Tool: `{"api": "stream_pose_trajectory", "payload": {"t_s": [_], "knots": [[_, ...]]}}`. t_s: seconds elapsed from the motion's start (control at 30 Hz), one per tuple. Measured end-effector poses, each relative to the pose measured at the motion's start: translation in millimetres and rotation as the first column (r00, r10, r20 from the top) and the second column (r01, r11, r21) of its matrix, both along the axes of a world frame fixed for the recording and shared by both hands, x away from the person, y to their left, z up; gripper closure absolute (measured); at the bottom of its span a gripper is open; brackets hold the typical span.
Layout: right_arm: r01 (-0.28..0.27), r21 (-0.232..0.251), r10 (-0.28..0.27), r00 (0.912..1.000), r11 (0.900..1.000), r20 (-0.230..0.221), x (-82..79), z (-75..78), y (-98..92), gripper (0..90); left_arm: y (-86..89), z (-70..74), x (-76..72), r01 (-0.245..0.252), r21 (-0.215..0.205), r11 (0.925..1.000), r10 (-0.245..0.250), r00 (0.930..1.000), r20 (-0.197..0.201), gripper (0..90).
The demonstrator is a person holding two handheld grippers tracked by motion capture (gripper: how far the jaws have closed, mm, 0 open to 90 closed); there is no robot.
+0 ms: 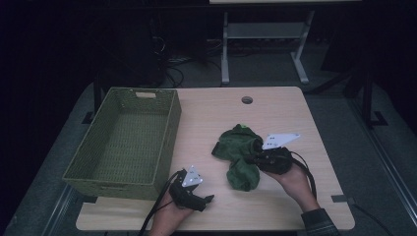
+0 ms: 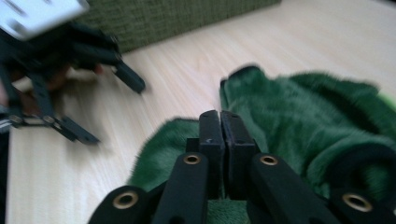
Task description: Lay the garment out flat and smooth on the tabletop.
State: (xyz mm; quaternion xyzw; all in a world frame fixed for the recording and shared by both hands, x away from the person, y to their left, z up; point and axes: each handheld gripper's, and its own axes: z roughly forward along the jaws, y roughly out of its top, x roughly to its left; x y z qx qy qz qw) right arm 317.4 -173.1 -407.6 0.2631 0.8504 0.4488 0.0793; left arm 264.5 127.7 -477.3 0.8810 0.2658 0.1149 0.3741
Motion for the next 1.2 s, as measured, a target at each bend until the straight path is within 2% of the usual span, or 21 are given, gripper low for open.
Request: {"api": "stream_pose_trajectory", "payload": {"t_s": [0.1,0.17,0.27,0.4,0.5,0.57,0.7,0.9,0.93,1.03,1.2], "knots": [[0.005,-0.020,-0.006,0.9995,1.000,-0.030,5.3,-12.6,6.2,89.8,0.2,0.1,0.0,0.003,0.003,1.0000,-0.003,1.0000,-0.002,13.5],[0.014,-0.052,-0.018,0.9981,0.999,-0.059,7.6,-21.0,11.2,89.9,0.3,0.2,0.1,0.003,0.004,1.0000,-0.003,1.0000,0.000,13.5],[0.001,-0.076,-0.007,0.9961,0.997,-0.088,10.5,-32.0,15.4,90.0,0.3,0.2,0.0,0.003,0.004,1.0000,-0.003,1.0000,0.000,13.5],[-0.030,-0.100,0.019,0.9942,0.995,-0.105,9.9,-38.4,21.4,90.0,0.1,0.1,-0.2,0.001,0.002,1.0000,-0.001,1.0000,-0.003,13.5],[-0.039,-0.140,0.025,0.9943,0.989,-0.104,6.2,-45.2,28.3,90.0,0.1,0.0,-0.3,0.001,0.002,1.0000,-0.001,1.0000,-0.003,13.5],[-0.034,-0.137,0.020,0.9944,0.990,-0.104,4.4,-49.2,29.6,90.0,0.1,0.0,-0.3,0.000,0.001,1.0000,0.000,1.0000,-0.004,13.5],[-0.032,-0.120,0.016,0.9909,0.992,-0.133,7.1,-51.3,26.9,90.0,0.1,0.0,-0.3,0.000,0.001,1.0000,0.000,1.0000,-0.004,13.5],[-0.028,-0.111,0.013,0.9911,0.993,-0.133,6.6,-51.3,25.8,90.0,0.0,0.1,-0.2,0.003,0.002,1.0000,-0.003,1.0000,-0.005,13.0],[-0.029,-0.108,0.016,0.9922,0.994,-0.124,6.3,-50.2,24.7,88.9,0.0,0.1,-0.2,0.003,0.002,1.0000,-0.003,1.0000,-0.005,13.0],[-0.006,-0.050,0.000,0.9916,0.999,-0.130,7.8,-43.9,17.7,77.3,0.0,0.1,-0.2,0.003,0.002,1.0000,-0.003,1.0000,-0.006,13.0],[0.025,-0.028,-0.028,0.9940,0.999,-0.106,6.4,-34.1,7.7,69.7,0.6,0.5,-0.1,0.012,0.000,0.9999,-0.012,0.9999,-0.001,14.3]]}}
